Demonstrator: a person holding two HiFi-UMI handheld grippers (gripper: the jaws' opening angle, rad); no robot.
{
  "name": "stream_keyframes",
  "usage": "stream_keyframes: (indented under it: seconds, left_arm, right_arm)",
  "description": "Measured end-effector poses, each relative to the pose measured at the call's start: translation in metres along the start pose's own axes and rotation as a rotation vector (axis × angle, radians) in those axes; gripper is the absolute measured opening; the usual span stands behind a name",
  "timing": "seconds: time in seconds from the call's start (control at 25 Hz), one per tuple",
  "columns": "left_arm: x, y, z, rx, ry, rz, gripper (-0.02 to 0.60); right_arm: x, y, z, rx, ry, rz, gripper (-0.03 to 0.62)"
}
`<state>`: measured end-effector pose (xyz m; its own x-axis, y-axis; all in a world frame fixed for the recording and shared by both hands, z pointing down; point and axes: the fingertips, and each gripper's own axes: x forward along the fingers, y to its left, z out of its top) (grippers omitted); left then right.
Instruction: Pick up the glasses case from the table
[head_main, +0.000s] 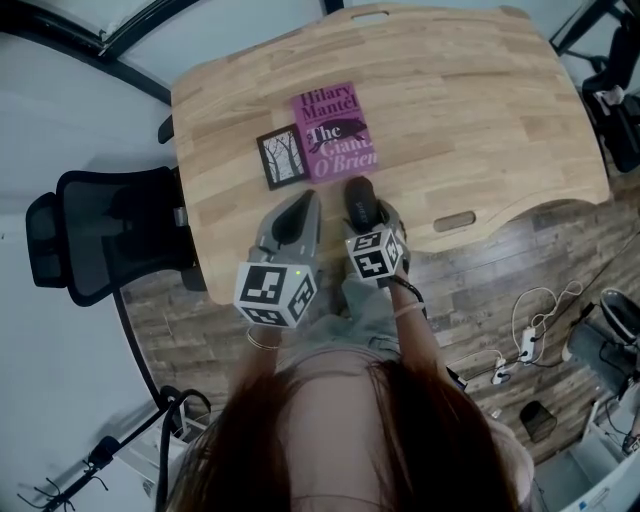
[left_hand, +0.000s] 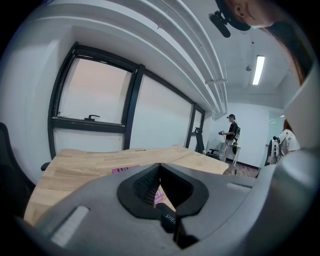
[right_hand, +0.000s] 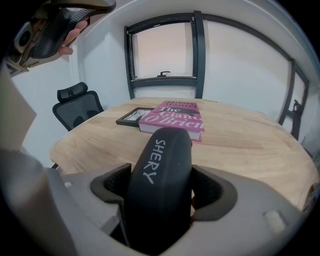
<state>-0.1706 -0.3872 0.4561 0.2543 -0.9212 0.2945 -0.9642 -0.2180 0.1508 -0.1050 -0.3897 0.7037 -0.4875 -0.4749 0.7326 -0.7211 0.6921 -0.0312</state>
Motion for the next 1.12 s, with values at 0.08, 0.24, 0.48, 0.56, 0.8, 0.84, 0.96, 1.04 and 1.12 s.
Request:
stream_keyframes:
  seconds: [0.08, 0.24, 0.48, 0.56, 0.8, 0.84, 0.96, 1.04, 1.12]
  left_arm:
    - [-0.003, 0.0, 0.001, -0.002, -0.005, 0.003, 0.005]
    - [-0.008, 0.002, 0.001, -0.005, -0.009, 0.01, 0.005]
    - [-0.017, 0.001, 0.003, -0.006, -0.026, 0.014, 0.005]
    - [-0.02, -0.001, 0.004, -0.006, -0.031, 0.012, 0.005]
    - [-0.037, -0.006, 0.007, -0.002, -0.056, 0.008, 0.005]
    - [-0.04, -0.006, 0.008, -0.001, -0.06, 0.008, 0.005]
    - [-0.05, -0.009, 0.009, 0.002, -0.071, 0.01, 0.005]
    - [-0.057, -0.009, 0.011, 0.004, -0.078, 0.011, 0.005]
    - [-0.064, -0.01, 0.012, 0.009, -0.085, 0.011, 0.005]
  right_arm:
    - [0.0, 0.0, 0.0, 0.006, 0.002, -0.001, 0.376]
    - [-0.002, 0.0, 0.0, 0.027, 0.005, 0.006, 0.368]
    - [-0.012, 0.001, 0.007, 0.039, -0.029, 0.005, 0.364]
    - [-0.016, 0.001, 0.01, 0.035, -0.041, 0.0, 0.362]
    - [-0.035, 0.004, 0.02, 0.042, -0.091, -0.014, 0.362]
    - [-0.039, 0.005, 0.021, 0.041, -0.098, -0.016, 0.362]
    - [-0.05, 0.008, 0.025, 0.04, -0.116, -0.024, 0.362]
    - [-0.057, 0.011, 0.028, 0.038, -0.13, -0.031, 0.362]
    - [-0.063, 0.015, 0.031, 0.033, -0.146, -0.038, 0.362]
